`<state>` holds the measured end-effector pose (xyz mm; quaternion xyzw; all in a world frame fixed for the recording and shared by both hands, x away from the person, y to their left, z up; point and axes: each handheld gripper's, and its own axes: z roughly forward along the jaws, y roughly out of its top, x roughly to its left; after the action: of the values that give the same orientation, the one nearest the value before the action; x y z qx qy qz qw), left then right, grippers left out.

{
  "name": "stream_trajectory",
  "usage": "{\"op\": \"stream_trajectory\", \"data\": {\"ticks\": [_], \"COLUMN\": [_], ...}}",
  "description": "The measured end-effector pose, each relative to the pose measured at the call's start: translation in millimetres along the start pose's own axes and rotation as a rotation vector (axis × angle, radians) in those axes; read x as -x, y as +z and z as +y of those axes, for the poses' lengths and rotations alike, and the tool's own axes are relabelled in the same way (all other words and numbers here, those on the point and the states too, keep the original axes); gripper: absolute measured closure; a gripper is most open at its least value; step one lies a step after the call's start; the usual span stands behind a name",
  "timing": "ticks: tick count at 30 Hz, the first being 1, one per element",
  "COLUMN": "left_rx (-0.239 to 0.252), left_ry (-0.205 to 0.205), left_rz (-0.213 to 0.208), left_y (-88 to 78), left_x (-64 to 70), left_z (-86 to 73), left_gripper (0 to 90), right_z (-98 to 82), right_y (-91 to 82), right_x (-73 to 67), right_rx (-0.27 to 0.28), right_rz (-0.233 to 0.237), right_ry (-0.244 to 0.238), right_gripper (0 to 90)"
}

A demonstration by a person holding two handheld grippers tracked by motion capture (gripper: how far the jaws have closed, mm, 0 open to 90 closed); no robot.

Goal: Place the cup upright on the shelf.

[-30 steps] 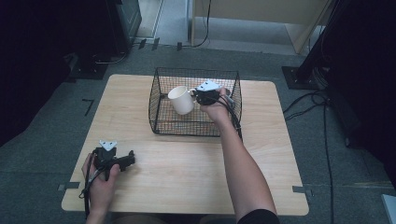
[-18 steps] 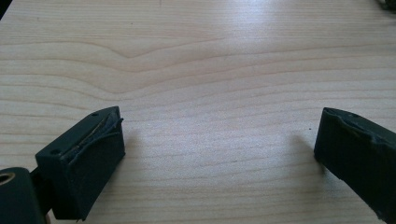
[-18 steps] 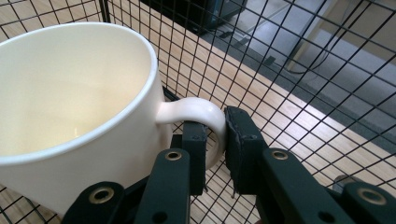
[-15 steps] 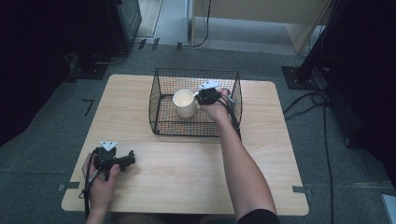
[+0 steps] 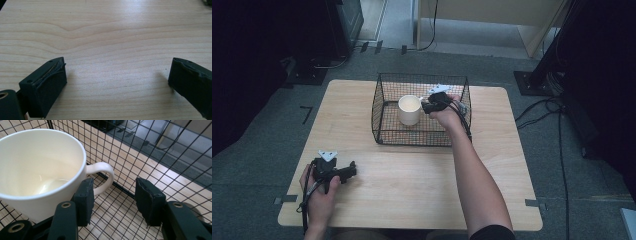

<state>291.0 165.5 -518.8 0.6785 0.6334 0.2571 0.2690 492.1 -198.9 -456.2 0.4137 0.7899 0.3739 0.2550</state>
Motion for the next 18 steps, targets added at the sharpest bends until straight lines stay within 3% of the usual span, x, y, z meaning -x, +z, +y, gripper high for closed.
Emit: {"op": "stream_trajectory", "data": {"ticks": [11, 12, 14, 15, 17, 18], "left_rx": [0.000, 0.000, 0.000, 0.000, 0.000, 0.000], "left_ry": [0.000, 0.000, 0.000, 0.000, 0.000, 0.000], "left_rz": [0.000, 0.000, 0.000, 0.000, 0.000, 0.000], "left_y": [0.0, 0.0, 0.0, 0.0, 0.0, 0.0], "left_x": [0.0, 0.0, 0.0, 0.0, 0.0, 0.0], "left_z": [0.0, 0.0, 0.0, 0.0, 0.0, 0.0], "left_gripper": [1.8, 1.8, 1.8, 1.8, 1.8, 1.8], "right_z": [12.5, 16.0, 17.7, 21.2, 23.3, 26.6], "right_y": [-22.1, -26.6, -28.7, -33.2, -35.6, -40.3], "right_x": [4.0, 2.8, 1.6, -0.7, -1.3, -2.6], "right_rx": [0.086, 0.102, 0.111, 0.124, 0.126, 0.128], "right_rz": [-0.019, -0.021, -0.025, -0.029, -0.034, -0.040], "right_ry": [0.041, 0.058, 0.069, 0.098, 0.117, 0.135], "right_gripper": [45.4, 39.6, 36.8, 28.1, 25.0, 18.4]}}
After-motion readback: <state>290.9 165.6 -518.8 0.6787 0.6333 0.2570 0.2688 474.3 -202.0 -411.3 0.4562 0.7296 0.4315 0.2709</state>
